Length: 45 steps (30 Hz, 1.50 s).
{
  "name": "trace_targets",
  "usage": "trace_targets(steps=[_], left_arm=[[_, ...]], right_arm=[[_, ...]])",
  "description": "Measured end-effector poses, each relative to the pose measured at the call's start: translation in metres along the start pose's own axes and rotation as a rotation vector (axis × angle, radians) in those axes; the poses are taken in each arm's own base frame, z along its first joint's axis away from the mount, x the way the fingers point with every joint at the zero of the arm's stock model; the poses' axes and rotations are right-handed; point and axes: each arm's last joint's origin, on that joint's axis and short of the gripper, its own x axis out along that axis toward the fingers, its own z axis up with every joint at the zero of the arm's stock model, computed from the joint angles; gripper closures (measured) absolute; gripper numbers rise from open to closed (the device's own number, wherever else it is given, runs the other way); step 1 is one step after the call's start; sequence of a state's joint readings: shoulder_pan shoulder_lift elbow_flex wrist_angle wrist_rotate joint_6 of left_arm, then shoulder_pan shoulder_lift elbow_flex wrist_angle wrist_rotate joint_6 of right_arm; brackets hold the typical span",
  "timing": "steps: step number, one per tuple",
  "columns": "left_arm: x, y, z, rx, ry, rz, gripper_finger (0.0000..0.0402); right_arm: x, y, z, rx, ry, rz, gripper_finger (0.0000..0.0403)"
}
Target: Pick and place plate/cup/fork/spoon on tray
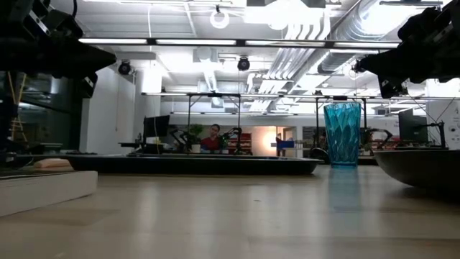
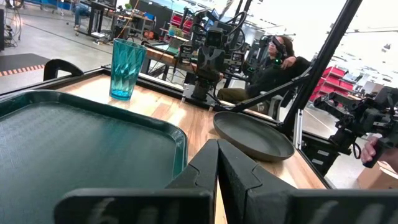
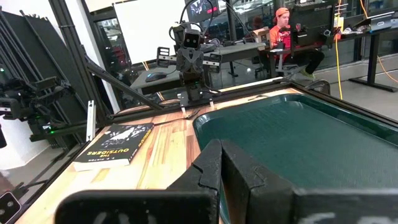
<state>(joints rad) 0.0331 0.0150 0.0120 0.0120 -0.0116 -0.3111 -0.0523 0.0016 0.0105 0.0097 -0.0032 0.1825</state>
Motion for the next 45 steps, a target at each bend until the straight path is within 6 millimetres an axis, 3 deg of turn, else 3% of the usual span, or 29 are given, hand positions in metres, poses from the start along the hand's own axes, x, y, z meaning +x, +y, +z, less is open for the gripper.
trace_targets(steps=[23,31,36,41,45], left_arm=[[0.000,0.000,0.000,0.000,0.000,0.001,0.0401],[0.000,0.000,0.000,0.000,0.000,0.000,0.0401],[0.000,0.000,0.000,0.000,0.000,0.000,0.0401],[0.000,0.000,0.000,0.000,0.000,0.000,0.0401],[0.000,0.000,0.000,0.000,0.000,0.001,0.0401]], right_arm=[[0.000,0.000,0.001,0.000,-0.013,-0.017,0.0402],[-0.003,0.000,0.034,0.000,-0.351,-0.146,0.0393],[0.005,0.005,0.075,-0.057,-0.302,-0.256,0.0321],[0.030,0.002,0.116,-0.152,0.019,-0.632,0.0211],[0.053,-0.014,0.130,-0.145,0.301,-0.943,0.0149]])
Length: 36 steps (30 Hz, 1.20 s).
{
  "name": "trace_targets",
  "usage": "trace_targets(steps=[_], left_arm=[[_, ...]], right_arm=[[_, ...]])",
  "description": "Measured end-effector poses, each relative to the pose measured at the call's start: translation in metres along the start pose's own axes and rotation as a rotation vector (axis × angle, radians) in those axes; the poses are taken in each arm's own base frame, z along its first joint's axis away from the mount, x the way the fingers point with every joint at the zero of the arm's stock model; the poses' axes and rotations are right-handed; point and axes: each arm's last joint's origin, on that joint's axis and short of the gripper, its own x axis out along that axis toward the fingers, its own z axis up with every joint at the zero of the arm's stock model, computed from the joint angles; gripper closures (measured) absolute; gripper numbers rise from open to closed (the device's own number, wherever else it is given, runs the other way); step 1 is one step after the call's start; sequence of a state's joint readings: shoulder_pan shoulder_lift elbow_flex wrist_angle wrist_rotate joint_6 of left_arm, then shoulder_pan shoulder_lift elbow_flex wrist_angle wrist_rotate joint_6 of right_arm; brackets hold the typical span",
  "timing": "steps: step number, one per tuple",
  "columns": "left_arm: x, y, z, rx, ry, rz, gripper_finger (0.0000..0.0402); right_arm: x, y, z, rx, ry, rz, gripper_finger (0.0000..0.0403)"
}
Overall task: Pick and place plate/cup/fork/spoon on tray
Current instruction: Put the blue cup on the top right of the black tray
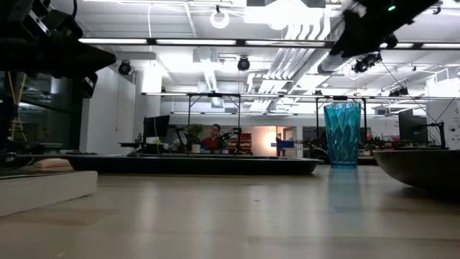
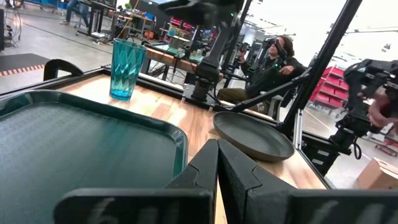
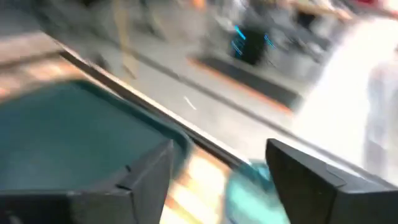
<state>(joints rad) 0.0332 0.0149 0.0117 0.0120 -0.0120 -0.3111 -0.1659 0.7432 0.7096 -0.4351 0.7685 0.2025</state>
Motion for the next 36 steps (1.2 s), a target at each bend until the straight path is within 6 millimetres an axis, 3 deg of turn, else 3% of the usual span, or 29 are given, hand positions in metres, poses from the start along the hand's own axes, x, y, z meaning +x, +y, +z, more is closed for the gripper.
trace_targets(steps=[6,15,26,36], left_arm=[[0.000,0.000,0.000,0.000,0.000,0.000,0.0401],[0.000,0.000,0.000,0.000,0.000,0.000,0.0401],[0.000,0.000,0.000,0.000,0.000,0.000,0.0401],[0.000,0.000,0.000,0.000,0.000,0.000,0.0401]], right_arm=[[0.040,0.005,0.017,-0.107,0.311,-0.116,0.0133],[0.091,0.000,0.025,-0.121,0.566,-0.116,0.0133],[0.128,-0.014,0.002,-0.100,0.793,-0.129,0.0133],[0.148,-0.009,-0.017,-0.111,0.923,-0.052,0.0157]])
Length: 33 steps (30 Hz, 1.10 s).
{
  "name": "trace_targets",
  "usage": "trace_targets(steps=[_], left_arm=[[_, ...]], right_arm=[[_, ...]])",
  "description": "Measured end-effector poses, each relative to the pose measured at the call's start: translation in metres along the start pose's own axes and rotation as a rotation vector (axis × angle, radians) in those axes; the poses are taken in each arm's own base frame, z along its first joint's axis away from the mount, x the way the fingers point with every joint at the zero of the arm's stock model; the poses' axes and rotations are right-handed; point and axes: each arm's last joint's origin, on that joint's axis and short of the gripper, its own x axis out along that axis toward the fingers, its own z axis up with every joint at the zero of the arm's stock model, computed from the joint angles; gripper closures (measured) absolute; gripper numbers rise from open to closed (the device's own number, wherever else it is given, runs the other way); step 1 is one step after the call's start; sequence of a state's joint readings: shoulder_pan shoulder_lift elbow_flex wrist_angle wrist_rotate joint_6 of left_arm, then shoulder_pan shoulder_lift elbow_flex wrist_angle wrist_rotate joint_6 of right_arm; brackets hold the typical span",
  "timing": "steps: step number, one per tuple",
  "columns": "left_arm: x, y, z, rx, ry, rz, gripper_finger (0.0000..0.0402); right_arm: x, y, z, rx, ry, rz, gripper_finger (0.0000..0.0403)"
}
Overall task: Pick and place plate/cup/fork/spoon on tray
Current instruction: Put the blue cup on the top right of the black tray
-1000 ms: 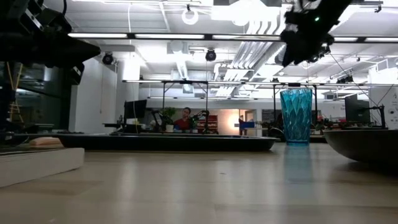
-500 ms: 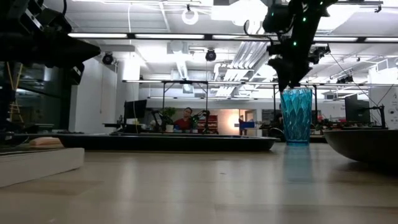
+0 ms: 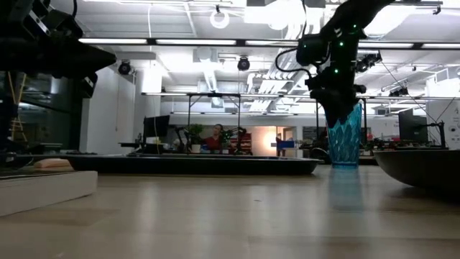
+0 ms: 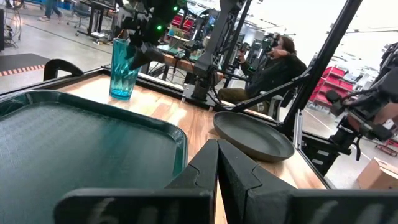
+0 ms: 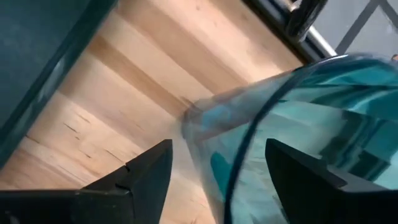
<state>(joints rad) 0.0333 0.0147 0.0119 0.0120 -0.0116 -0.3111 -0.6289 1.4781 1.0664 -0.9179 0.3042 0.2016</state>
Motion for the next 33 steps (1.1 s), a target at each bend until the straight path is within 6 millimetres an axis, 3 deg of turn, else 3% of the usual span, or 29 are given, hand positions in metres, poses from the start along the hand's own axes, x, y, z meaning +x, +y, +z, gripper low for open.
trace_targets(steps=[5,12,14,19,23,28,33], left_arm=[[0.000,0.000,0.000,0.000,0.000,0.000,0.0401],[0.000,0.000,0.000,0.000,0.000,0.000,0.0401],[0.000,0.000,0.000,0.000,0.000,0.000,0.0401],[0.000,0.000,0.000,0.000,0.000,0.000,0.0401],[0.000,0.000,0.000,0.000,0.000,0.000,0.0401],[0.000,0.000,0.000,0.000,0.001,0.000,0.0401],[0.000,0.000,0.000,0.000,0.001,0.000,0.0401]], right_arm=[[0.004,0.001,-0.001,-0.017,0.033,-0.007,0.0213],[-0.007,-0.003,-0.007,-0.076,0.030,-0.004,0.0365],[-0.013,-0.004,-0.009,-0.082,0.015,0.005,0.0391],[-0.048,-0.002,-0.003,-0.106,-0.099,0.043,0.0390],[-0.079,0.012,0.012,-0.146,-0.202,0.166,0.0396],[-0.102,0.052,0.041,-0.247,-0.276,0.240,0.0399],[-0.096,0.099,0.072,-0.364,-0.248,0.231,0.0401]])
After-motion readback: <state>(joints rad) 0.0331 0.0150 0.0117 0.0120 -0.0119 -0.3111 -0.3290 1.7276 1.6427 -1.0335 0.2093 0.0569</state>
